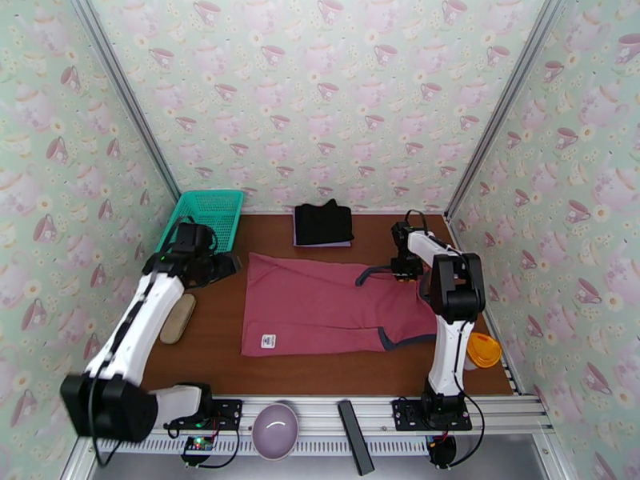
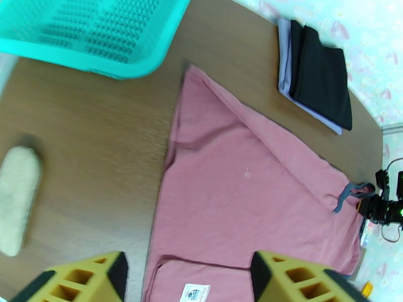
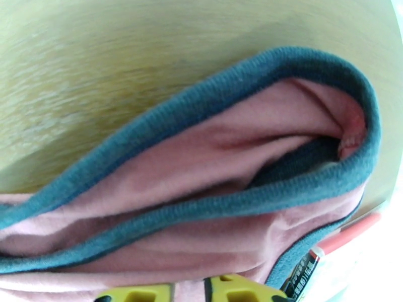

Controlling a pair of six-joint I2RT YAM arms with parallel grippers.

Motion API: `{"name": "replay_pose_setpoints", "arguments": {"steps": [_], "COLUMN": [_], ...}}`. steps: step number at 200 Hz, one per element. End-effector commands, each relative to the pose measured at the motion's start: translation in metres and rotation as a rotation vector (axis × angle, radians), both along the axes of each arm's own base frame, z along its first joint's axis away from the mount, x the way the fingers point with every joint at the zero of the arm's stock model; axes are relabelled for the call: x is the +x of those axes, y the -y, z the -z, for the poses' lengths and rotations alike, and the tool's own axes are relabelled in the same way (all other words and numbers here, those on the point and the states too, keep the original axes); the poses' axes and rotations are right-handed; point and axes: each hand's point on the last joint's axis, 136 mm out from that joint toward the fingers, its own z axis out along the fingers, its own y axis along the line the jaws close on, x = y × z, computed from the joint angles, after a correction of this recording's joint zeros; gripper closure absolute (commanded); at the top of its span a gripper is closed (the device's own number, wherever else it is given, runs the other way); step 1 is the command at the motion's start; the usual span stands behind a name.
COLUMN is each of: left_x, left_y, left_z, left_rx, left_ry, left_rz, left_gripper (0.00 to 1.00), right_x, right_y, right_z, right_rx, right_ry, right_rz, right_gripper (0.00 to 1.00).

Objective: Fold and stack the mixed laundry pile

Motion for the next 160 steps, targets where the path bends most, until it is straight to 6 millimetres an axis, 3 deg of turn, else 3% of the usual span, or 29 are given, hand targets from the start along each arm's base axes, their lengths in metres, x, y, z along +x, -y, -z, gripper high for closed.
{"name": "replay_pose_setpoints", "arguments": {"steps": [1,26,58,84,117,160], "left_x": [0.031,0.063,0.101,0.126,0.148,0.159], "left_y": [0.029,0.041,0.037,0.031,0.024,0.021], "left_z": [0.004,0.028,0.078,0.106,0.127,0.151], "left_rx": [-0.062,-0.063,-0.001,0.068,0.129,0.16], "left_ry": [-0.001,-0.043,-0.165,-0.219,-0.273,-0.327], "left_rz": [0.033,0.022,-0.015,-0.042,-0.076,-0.097], "left_gripper": [0.39,0.44,0.47,0.48,0.48,0.48], "right_x": [0.001,-0.012,-0.029,-0.041,-0.053,-0.061], "right_y": [-0.019,-0.039,-0.067,-0.079,-0.081,-0.084], "right_z": [-0.044,-0.069,-0.09,-0.1,-0.102,-0.096], "right_rx": [0.088,0.139,0.222,0.281,0.305,0.327], "right_ry": [0.112,0.16,0.206,0.244,0.264,0.262], "right_rz": [-0.037,-0.083,-0.15,-0.178,-0.19,-0.195], "right_gripper": [0.7,0.66,0.65,0.65,0.65,0.65]}}
